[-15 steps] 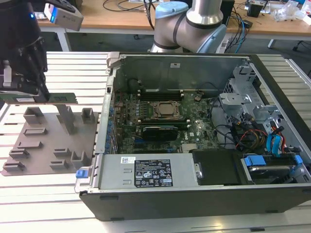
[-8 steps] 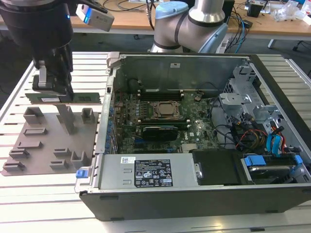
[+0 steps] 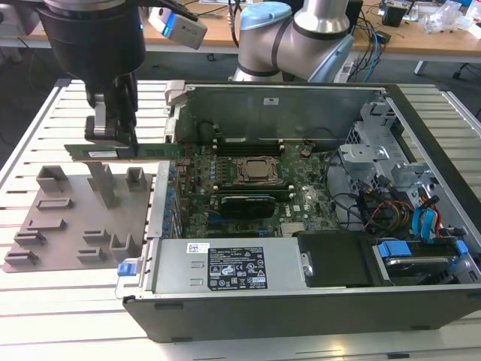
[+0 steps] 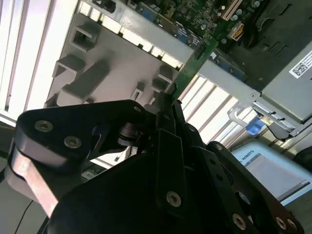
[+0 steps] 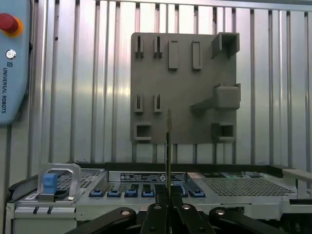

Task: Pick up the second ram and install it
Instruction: 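Pick up the second ram and move it above second insertion slot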

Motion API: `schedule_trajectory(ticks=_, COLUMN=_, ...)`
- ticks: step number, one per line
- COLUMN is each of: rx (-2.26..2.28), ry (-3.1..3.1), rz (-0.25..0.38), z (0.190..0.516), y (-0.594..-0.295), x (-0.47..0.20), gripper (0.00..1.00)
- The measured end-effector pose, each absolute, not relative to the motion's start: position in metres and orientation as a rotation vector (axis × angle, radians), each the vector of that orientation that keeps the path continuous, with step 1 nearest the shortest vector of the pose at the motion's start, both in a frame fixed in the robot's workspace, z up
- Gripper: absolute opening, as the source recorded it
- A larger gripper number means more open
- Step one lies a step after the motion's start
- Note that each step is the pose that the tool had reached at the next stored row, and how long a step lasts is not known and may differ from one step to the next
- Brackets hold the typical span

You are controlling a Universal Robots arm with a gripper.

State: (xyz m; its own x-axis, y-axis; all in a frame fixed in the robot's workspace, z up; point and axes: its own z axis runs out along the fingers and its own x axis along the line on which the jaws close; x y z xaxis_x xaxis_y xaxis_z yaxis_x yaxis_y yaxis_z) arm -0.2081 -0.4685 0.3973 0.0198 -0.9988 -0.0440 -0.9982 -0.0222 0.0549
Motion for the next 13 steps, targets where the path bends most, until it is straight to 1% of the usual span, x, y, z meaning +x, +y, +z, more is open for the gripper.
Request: schedule_trajectory(ticks=13, rx=2.237, ry=-2.191, rz=-0.110, z=0.397, y=-0.468, x=-0.147, gripper=0.14)
